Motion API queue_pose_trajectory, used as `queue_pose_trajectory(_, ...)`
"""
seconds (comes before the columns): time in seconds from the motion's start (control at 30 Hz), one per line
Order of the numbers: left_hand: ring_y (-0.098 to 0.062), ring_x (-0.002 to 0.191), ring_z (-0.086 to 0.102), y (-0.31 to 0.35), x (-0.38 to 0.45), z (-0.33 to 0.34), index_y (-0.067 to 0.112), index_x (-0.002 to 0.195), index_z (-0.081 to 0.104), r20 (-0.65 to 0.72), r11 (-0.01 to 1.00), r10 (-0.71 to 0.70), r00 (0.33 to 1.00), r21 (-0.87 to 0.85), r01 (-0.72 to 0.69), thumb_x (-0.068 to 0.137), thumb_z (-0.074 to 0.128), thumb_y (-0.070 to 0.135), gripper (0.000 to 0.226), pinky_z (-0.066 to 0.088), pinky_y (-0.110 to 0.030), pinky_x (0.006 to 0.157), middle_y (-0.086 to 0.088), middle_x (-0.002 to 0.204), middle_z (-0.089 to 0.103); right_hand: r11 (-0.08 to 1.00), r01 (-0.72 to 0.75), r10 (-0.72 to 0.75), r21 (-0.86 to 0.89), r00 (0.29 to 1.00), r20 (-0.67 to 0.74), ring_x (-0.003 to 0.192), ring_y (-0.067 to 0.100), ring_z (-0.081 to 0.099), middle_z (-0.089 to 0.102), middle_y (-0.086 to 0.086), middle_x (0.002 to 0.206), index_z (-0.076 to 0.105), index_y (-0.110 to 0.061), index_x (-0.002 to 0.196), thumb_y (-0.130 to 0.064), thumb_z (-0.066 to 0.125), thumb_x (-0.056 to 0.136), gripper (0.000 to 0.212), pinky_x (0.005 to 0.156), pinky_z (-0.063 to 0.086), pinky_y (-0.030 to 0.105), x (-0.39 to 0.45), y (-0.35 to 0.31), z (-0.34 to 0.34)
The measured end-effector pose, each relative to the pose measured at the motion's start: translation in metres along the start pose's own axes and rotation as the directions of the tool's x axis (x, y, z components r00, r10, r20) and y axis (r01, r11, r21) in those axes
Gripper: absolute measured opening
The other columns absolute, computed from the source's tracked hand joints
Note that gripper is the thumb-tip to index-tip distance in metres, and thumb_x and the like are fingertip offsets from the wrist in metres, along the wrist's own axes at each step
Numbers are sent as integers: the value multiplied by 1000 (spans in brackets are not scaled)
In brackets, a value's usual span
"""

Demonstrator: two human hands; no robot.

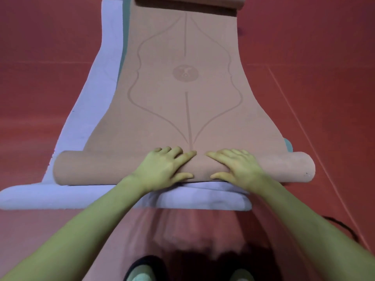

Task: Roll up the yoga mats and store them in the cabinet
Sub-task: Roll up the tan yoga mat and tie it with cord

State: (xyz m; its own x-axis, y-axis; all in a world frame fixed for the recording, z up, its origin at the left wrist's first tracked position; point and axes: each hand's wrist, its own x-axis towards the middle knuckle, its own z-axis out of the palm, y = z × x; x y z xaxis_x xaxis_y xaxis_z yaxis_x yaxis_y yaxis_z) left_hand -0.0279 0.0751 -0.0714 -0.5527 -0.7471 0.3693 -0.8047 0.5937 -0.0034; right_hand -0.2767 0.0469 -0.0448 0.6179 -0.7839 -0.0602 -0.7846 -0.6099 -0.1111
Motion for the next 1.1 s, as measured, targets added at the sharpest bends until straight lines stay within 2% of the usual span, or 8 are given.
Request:
queue_pose_trajectory(0.1, -32, 80, 59, 5, -2, 10, 13, 128, 57, -26, 997, -30, 999, 73, 32, 91, 37, 54, 59, 48, -38, 64, -11, 100, 63, 998, -38, 31, 48, 991, 130, 121, 17, 48, 50, -8, 133, 33, -38, 144, -71, 40, 81, 71, 98, 34, 33, 7, 7, 0)
queue_pose_trajectory(0.23, -35, 94, 59, 15, -4, 23, 18, 137, 44, -79, 977, -67, 995, 198, 81, 92, 38, 59, 61, 48, -48, 81, -14, 117, 62, 998, -15, 5, 63, 987, 163, 125, 15, 43, 47, -9, 135, 29, -38, 145, -62, 49, 86, 68, 98, 29, 30, 20, 16, -9)
queue_pose_trajectory(0.37, -31, 75, 59, 3, 1, 32, 15, 135, 44, -32, 987, -20, 999, 161, 25, 90, 36, 63, 66, 48, -38, 64, -10, 106, 64, 998, 4, -12, 65, 992, 127, 114, 17, 51, 51, -6, 126, 37, -33, 143, -74, 29, 77, 77, 90, 35, 33, 21, 16, 0)
queue_pose_trajectory(0.57, -27, 59, 61, -19, 20, 31, 14, 122, 64, 38, 1000, -21, 999, 4, 21, 83, 35, 66, 71, 46, -29, 47, -3, 83, 67, 995, 55, -54, -83, 998, 18, 94, 27, 61, 61, 5, 115, 53, -15, 132, -68, 40, 76, 78, 75, 48, 40, 20, 13, 16)
queue_pose_trajectory(0.67, -29, 67, 62, -16, 19, 31, 11, 124, 61, 4, 999, -14, 1000, 35, 14, 86, 36, 63, 69, 49, -34, 55, -8, 90, 67, 999, 29, -26, -27, 995, 97, 106, 26, 56, 56, 2, 125, 45, -23, 139, -74, 34, 74, 83, 85, 43, 41, 30, 15, 9)
queue_pose_trajectory(0.8, -34, 92, 58, -3, 11, 34, 12, 134, 48, -4, 988, -54, 999, 144, 54, 88, 41, 62, 69, 49, -43, 80, -15, 113, 61, 992, -40, 14, 119, 978, 206, 126, 19, 39, 41, -6, 140, 28, -32, 146, -66, 55, 80, 79, 103, 31, 38, 44, 26, -4)
queue_pose_trajectory(1.03, -28, 75, 62, -23, 24, 35, 18, 127, 60, 157, 993, -99, 983, -42, 107, 79, 36, 71, 75, 51, -35, 64, -3, 100, 68, 999, 30, -26, -45, 997, 75, 109, 32, 57, 56, 9, 127, 49, -16, 136, -67, 41, 75, 80, 90, 40, 47, 30, 12, 14)
queue_pose_trajectory(1.1, -30, 79, 63, -26, 30, 34, 17, 130, 57, 202, 992, -98, 974, -53, 111, 80, 32, 72, 78, 51, -36, 67, -5, 103, 68, 1000, 2, -1, -19, 998, 67, 118, 28, 49, 50, 4, 134, 41, -21, 142, -67, 42, 80, 77, 96, 33, 44, 37, 14, 12)
